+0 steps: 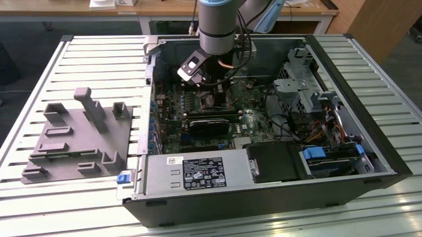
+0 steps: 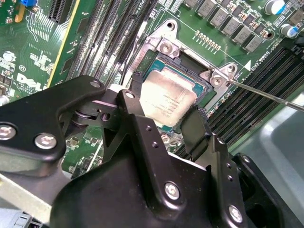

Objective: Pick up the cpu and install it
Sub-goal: 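Place the cpu into insertion slot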

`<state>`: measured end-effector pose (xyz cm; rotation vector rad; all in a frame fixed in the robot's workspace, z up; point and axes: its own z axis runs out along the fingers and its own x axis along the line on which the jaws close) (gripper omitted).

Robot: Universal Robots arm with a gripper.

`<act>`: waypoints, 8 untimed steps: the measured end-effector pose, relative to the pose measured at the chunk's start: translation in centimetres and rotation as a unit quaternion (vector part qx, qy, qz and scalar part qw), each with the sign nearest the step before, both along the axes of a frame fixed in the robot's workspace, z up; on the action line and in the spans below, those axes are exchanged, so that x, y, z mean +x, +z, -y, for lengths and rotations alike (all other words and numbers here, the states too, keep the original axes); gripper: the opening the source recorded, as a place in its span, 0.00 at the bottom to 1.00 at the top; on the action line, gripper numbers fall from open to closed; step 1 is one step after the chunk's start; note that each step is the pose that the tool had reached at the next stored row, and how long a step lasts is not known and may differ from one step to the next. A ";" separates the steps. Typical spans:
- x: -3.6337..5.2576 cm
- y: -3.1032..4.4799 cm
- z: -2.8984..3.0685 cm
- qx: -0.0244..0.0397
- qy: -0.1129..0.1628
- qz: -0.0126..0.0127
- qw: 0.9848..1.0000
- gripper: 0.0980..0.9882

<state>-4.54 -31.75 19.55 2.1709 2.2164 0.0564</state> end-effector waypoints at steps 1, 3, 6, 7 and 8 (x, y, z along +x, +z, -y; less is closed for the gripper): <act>0.00 -0.01 -0.02 0.000 0.000 0.000 1.000 0.57; -0.01 -0.04 -0.06 0.001 0.000 0.000 1.000 0.57; -0.05 -0.10 -0.09 0.002 0.000 0.000 1.000 0.57; -0.05 -0.16 -0.10 0.003 0.000 0.000 1.000 0.57; -0.06 -0.21 -0.11 0.003 0.000 0.000 1.000 0.57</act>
